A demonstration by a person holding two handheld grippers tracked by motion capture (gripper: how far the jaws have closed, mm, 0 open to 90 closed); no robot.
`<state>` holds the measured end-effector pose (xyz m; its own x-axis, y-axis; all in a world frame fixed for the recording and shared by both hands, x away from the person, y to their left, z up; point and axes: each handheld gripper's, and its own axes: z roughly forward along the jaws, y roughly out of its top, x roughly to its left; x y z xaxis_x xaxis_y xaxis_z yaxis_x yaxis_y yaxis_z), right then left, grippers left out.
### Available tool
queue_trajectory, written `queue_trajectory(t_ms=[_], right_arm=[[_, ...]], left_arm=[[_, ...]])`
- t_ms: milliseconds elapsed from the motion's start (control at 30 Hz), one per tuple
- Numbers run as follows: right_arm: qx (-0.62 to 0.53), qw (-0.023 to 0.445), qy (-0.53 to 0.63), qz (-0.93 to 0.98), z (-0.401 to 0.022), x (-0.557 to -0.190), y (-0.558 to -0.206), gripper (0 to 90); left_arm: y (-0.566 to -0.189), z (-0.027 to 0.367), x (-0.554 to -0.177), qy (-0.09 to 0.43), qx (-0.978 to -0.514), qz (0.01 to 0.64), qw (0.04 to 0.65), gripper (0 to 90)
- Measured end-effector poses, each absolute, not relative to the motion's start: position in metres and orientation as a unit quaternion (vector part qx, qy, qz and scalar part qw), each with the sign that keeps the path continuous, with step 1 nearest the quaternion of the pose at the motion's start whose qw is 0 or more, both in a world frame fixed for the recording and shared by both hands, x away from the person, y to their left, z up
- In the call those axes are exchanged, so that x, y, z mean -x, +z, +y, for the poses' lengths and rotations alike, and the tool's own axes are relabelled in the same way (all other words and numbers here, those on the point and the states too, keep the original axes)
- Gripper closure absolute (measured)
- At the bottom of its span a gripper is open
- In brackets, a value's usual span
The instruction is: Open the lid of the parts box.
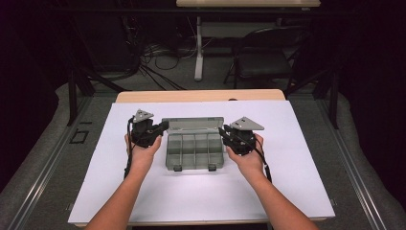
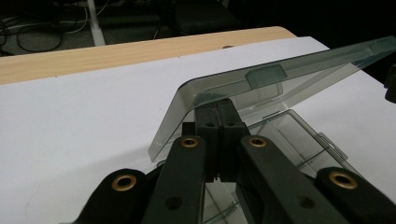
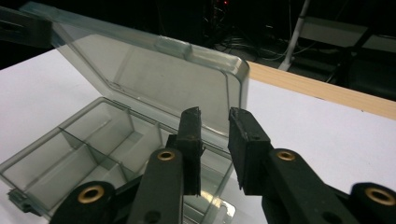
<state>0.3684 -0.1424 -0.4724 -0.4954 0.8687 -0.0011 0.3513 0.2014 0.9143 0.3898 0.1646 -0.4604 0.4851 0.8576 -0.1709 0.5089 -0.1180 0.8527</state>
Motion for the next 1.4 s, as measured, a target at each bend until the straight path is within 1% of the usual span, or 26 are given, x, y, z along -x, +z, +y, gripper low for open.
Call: queue_trajectory(t_ms=[167,433,733,800,1000,1133,1233,1400], right_arm=[[-0.435,0.272,0.465,0.722,-0.146,-0.376,-0.48,71.2],[-0.443,0.282,0.454,0.719,-0.143,-0.389,-0.492,65.8],[-0.451,0.288,0.444,0.718,-0.139,-0.398,-0.505,63.3],[-0.459,0.282,0.441,0.718,-0.138,-0.402,-0.51,64.4],[-0.465,0.288,0.435,0.715,-0.135,-0.409,-0.519,69.5],[-0.471,0.285,0.434,0.713,-0.134,-0.412,-0.523,71.2],[-0.474,0.284,0.435,0.711,-0.133,-0.415,-0.527,74.0],[-0.48,0.281,0.435,0.708,-0.132,-0.417,-0.53,76.0]], left_arm=[[-0.46,0.165,-0.391,0.186,-0.72,0.476,0.469,90.0],[-0.459,0.165,-0.392,0.187,-0.721,0.475,0.468,90.0],[-0.46,0.164,-0.393,0.188,-0.721,0.475,0.468,90.0],[-0.46,0.164,-0.394,0.188,-0.721,0.476,0.468,90.0],[-0.46,0.164,-0.394,0.186,-0.722,0.476,0.467,90.0],[-0.46,0.164,-0.394,0.186,-0.722,0.476,0.466,90.0],[-0.46,0.164,-0.394,0.186,-0.721,0.477,0.467,90.0],[-0.46,0.165,-0.394,0.187,-0.719,0.478,0.469,90.0]])
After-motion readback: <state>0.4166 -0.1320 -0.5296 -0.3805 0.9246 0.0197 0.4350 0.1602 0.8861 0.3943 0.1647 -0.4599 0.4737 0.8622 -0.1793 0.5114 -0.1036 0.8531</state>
